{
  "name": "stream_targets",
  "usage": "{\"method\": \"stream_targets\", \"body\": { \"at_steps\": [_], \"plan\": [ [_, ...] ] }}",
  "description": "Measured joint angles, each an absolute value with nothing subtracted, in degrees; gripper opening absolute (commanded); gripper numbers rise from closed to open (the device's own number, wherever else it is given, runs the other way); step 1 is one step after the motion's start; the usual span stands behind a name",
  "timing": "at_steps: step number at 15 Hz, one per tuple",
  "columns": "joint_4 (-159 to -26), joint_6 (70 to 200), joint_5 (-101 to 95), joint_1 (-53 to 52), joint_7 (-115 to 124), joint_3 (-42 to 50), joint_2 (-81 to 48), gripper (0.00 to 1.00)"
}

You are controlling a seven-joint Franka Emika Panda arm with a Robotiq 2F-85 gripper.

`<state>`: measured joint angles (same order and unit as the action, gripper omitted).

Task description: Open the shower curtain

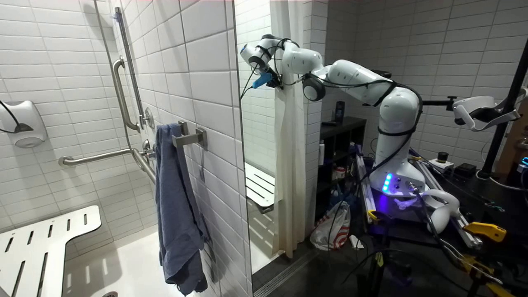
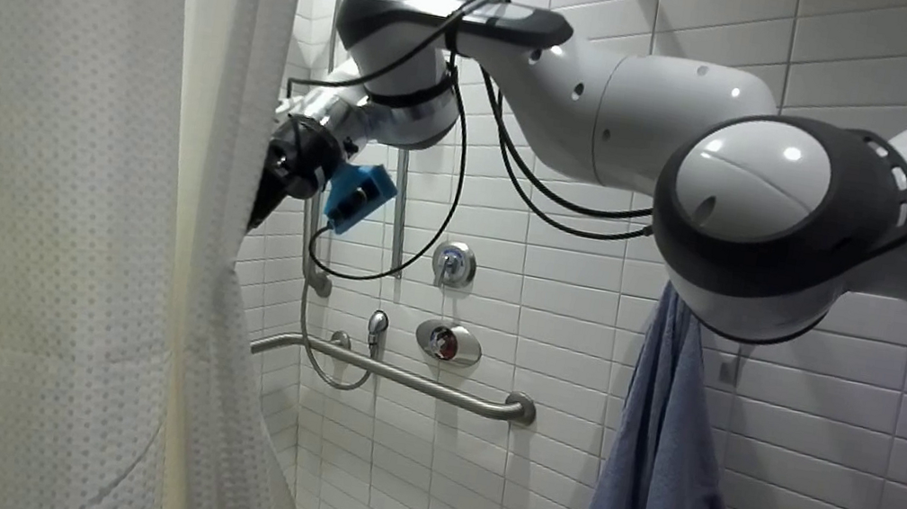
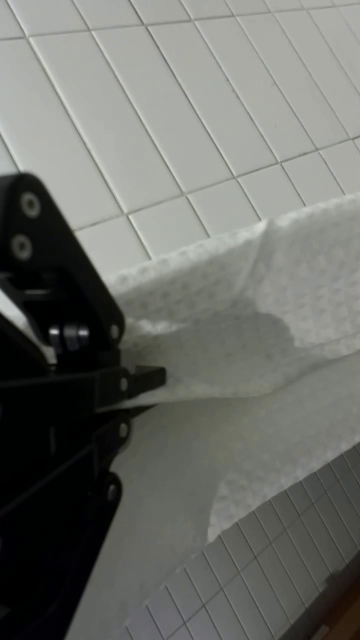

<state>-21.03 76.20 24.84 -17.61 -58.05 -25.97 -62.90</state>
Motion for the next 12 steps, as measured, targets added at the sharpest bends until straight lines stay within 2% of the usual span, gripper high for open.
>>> {"method": "stream_targets", "body": {
  "at_steps": [12],
  "plan": [
    [-20.65, 75.03, 25.34, -17.44, -58.40, -26.50, -62.69, 0.00]
  ]
}}
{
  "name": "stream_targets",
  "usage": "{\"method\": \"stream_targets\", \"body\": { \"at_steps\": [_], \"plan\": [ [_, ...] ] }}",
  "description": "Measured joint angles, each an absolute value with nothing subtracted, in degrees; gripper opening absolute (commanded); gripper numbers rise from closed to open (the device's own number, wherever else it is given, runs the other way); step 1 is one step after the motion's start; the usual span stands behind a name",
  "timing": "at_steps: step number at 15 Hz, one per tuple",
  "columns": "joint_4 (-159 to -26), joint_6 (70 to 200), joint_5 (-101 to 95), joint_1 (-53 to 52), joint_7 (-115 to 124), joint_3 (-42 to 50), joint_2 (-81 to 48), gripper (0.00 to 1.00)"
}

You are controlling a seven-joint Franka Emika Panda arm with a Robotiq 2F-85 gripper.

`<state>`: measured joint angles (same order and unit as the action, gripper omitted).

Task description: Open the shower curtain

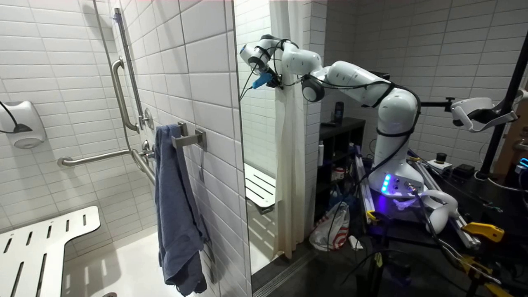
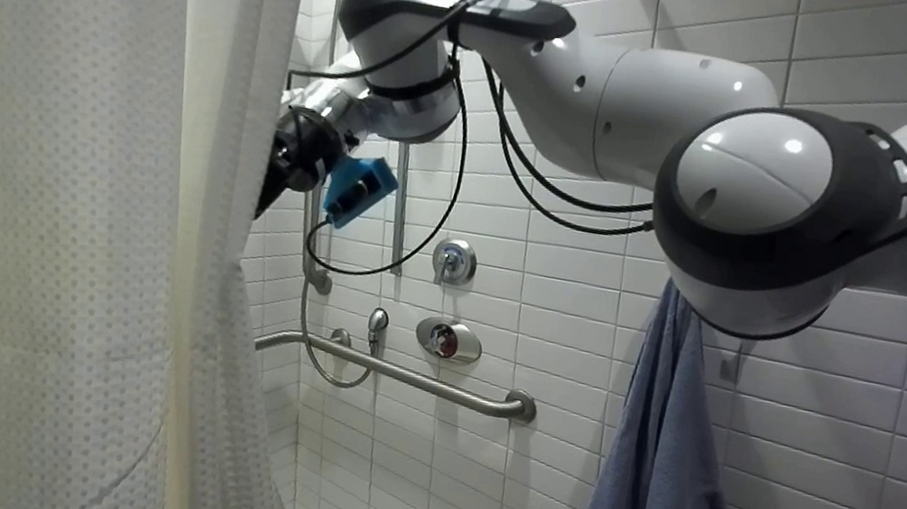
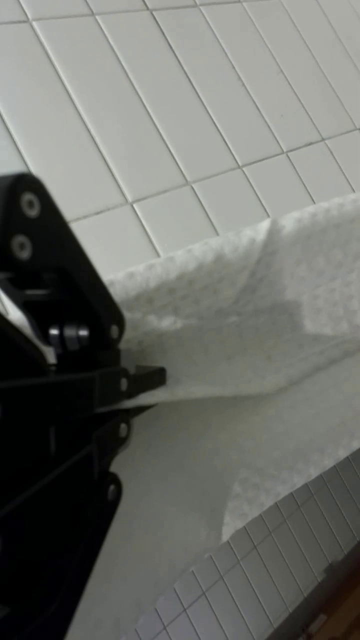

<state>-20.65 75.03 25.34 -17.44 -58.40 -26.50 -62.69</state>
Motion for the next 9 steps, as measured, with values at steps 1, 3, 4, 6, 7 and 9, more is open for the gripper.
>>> {"method": "stream_targets", "body": {
  "at_steps": [1, 3, 4, 6, 7, 9],
  "plan": [
    [-20.71, 74.60, 25.34, -17.59, -58.75, -26.66, -62.69, 0.00],
    [-20.76, 73.70, 25.35, -18.05, -59.40, -26.82, -62.69, 0.00],
    [-20.77, 73.32, 25.35, -18.36, -59.72, -26.87, -62.69, 0.00],
    [-20.81, 73.03, 25.35, -19.06, -60.34, -26.89, -62.68, 0.00],
    [-20.84, 73.01, 25.35, -19.44, -60.68, -26.89, -62.69, 0.00],
    [-20.89, 73.17, 25.35, -20.22, -61.25, -26.89, -62.72, 0.00]
  ]
}}
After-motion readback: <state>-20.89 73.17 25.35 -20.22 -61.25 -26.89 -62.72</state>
